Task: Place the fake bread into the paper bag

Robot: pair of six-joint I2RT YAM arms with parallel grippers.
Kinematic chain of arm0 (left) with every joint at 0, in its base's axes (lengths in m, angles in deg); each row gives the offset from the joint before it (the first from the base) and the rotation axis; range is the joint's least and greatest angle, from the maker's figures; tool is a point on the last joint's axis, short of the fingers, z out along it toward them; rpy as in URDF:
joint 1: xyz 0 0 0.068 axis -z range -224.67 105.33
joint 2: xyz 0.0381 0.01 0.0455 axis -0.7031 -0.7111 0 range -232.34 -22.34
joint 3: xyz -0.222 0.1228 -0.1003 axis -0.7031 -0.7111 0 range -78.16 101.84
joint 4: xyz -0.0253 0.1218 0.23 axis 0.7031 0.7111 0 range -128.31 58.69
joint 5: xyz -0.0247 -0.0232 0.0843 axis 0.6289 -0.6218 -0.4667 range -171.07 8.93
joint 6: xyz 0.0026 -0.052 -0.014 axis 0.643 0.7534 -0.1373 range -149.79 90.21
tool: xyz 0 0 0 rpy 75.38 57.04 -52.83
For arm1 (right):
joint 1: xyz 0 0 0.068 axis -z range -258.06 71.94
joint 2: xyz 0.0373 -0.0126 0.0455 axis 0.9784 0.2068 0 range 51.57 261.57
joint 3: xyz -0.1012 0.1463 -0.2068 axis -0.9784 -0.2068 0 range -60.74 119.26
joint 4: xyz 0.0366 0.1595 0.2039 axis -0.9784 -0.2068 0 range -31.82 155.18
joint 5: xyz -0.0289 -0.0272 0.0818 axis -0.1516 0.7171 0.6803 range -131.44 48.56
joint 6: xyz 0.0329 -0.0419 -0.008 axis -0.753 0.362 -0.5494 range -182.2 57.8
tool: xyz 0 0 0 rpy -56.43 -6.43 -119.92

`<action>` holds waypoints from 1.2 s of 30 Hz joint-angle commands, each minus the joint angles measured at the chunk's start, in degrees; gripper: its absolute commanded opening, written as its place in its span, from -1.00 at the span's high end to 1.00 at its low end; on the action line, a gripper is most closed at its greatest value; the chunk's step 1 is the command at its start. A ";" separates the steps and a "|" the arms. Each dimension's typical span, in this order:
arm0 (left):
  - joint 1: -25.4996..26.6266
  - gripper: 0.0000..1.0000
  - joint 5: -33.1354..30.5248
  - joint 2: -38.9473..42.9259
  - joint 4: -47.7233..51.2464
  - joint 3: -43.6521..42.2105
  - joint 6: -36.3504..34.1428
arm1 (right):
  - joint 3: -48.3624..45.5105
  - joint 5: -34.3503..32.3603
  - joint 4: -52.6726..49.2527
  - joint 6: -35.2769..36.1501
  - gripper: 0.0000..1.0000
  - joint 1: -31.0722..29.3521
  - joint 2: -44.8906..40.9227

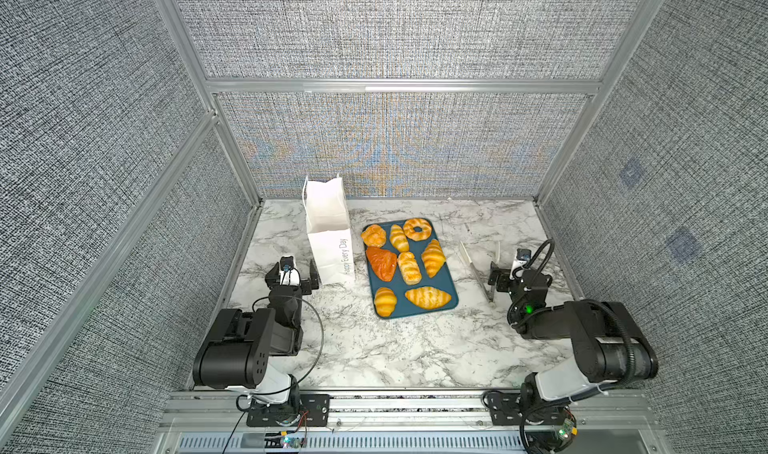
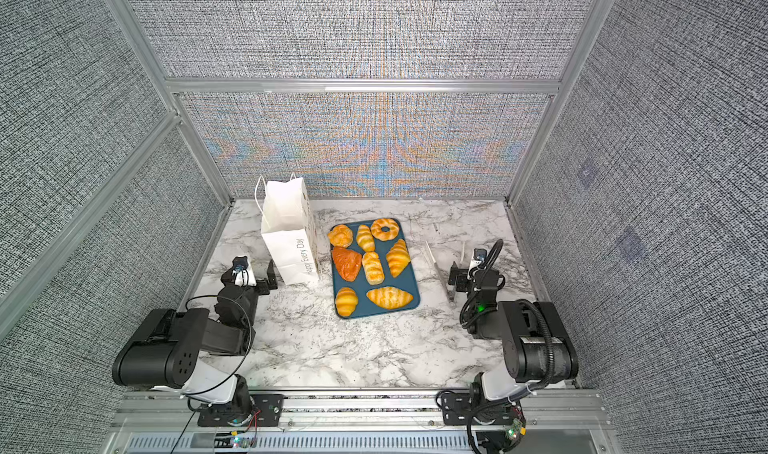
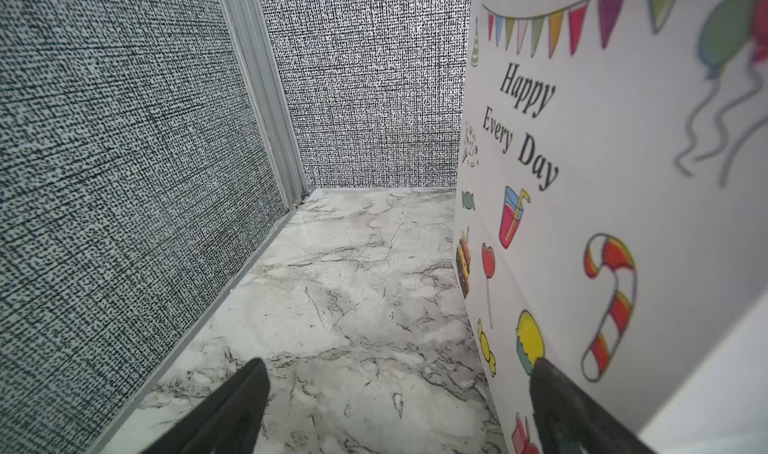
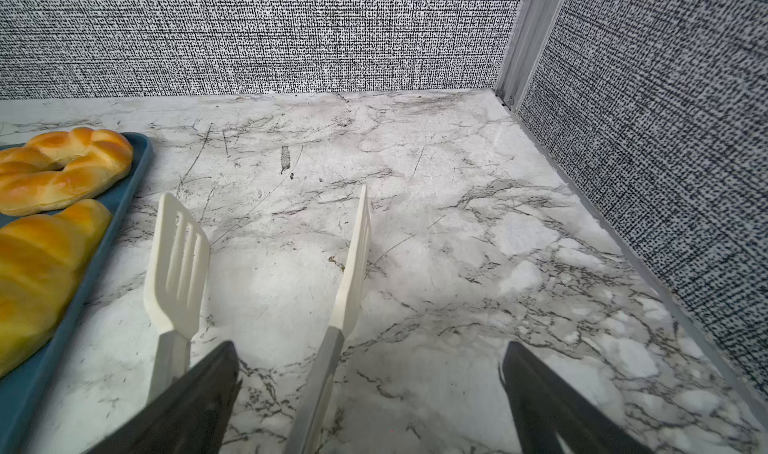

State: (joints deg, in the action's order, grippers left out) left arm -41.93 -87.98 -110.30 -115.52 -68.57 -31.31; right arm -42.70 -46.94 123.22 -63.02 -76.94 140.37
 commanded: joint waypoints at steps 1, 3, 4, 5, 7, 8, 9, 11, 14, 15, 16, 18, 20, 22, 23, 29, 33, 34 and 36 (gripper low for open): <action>-0.05 -0.98 0.59 0.07 -0.11 0.20 -0.20 | 0.51 0.49 0.45 -0.24 -0.99 0.08 -0.11; -0.07 -0.98 0.51 0.02 -0.16 0.16 -0.28 | 0.58 0.60 0.35 -0.28 -0.99 0.06 -0.18; -0.08 -0.98 0.46 0.02 -0.21 0.04 -0.24 | 0.76 1.05 0.11 -0.40 -0.99 0.31 -0.11; -0.06 -0.98 0.50 0.00 -0.31 0.08 -0.24 | 0.77 1.76 0.07 -0.69 -0.99 0.68 -0.13; -0.07 -0.98 0.50 0.06 -0.34 0.08 -0.24 | 0.78 3.07 0.01 -1.07 -0.99 1.39 -0.11; -0.09 -0.98 0.50 0.07 -0.31 0.08 -0.24 | 0.81 3.34 -0.03 -1.20 -0.99 1.51 -0.12; -0.10 -0.98 0.50 0.05 -0.31 0.04 -0.24 | 0.77 3.43 -0.03 -1.20 -0.99 1.62 -0.15; -0.06 -0.98 0.50 0.07 -0.31 0.04 -0.25 | 0.78 3.39 0.07 -1.22 -0.99 1.68 -0.11; -0.10 -0.98 0.50 0.06 -0.26 0.08 -0.16 | 0.77 3.30 0.10 -1.20 -0.99 1.64 -0.12; -0.05 -0.98 0.50 0.03 -0.22 0.08 -0.16 | 0.76 3.31 0.11 -1.24 -0.99 1.61 -0.13; -0.10 -0.98 0.50 0.03 -0.22 0.08 -0.15 | 0.68 3.35 0.25 -1.20 -0.99 1.64 -0.20; -0.09 -0.98 0.50 0.05 -0.25 0.06 -0.15 | 0.63 3.35 0.23 -1.28 -0.99 1.60 -0.24; -0.06 -0.98 0.59 0.03 0.06 0.25 -0.16 | 0.67 3.31 0.23 -1.18 -0.99 1.59 -0.24; -0.11 -0.98 0.58 0.07 0.30 0.37 -0.08 | 0.67 3.30 0.23 -1.18 -0.99 1.63 -0.20; -0.11 -0.98 0.53 0.06 0.18 0.26 -0.08 | 0.64 3.30 0.21 -1.20 -0.99 1.57 -0.19; -0.28 -0.98 0.76 0.11 0.28 0.33 0.09 | 0.80 3.39 0.01 -1.20 -0.99 1.62 -0.18; -0.28 -0.98 -0.14 0.41 -0.28 0.04 0.06 | 0.59 3.55 0.29 -1.29 -0.99 1.71 -0.37; -0.36 -0.98 -1.76 1.61 1.40 0.25 1.12 | 1.26 3.65 -1.29 -1.46 -0.99 1.85 -0.95; -0.29 -0.98 -3.47 4.53 4.68 0.43 1.87 | 3.13 3.83 -6.13 -1.37 -0.99 1.86 -2.97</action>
State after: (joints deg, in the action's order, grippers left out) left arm -42.15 -88.77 -107.85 -113.25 -68.53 -30.87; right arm -41.38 -43.53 119.98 -63.90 -75.10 139.17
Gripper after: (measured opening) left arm 0.992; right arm 0.994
